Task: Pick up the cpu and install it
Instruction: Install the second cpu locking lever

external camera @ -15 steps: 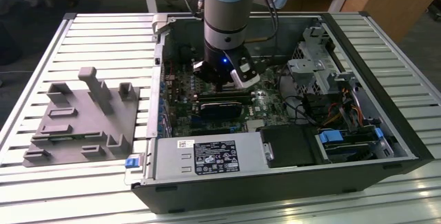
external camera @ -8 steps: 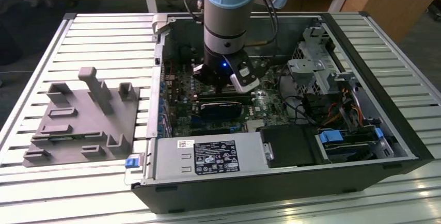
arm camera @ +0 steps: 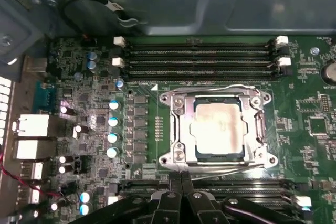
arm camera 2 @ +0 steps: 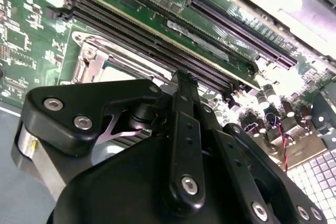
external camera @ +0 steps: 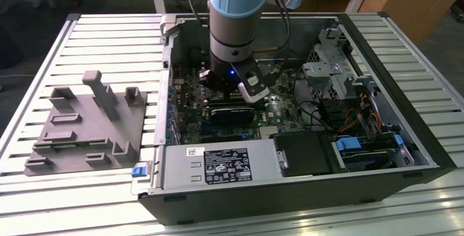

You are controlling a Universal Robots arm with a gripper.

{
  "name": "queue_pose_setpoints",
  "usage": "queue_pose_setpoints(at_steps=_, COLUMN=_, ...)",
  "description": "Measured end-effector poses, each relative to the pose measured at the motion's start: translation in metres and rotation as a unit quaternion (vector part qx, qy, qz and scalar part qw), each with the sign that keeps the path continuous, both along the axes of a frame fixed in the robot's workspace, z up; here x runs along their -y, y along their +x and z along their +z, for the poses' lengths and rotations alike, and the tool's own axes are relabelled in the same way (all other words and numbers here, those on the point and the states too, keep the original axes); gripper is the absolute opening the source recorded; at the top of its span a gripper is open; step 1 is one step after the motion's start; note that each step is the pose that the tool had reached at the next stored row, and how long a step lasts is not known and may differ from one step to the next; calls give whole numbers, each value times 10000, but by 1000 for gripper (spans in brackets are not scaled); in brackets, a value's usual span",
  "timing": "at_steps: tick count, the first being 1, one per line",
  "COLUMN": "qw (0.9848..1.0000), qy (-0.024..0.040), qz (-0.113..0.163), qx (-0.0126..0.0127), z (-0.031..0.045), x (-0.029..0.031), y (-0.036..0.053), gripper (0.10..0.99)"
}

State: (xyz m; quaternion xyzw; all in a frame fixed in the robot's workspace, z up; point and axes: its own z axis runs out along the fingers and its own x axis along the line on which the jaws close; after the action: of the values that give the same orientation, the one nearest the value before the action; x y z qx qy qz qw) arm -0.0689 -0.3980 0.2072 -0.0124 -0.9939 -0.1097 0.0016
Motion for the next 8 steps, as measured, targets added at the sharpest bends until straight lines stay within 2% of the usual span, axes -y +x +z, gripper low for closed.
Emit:
queue_pose_setpoints(at_steps=5, qw=10000, qy=76, qz=0, qx=0, z=-57, x=1, y=-36, gripper=106)
queue_pose_setpoints(at_steps=8, qw=9999, qy=163, qz=0, qx=0, z=-79, x=0, y=-43, gripper=106)
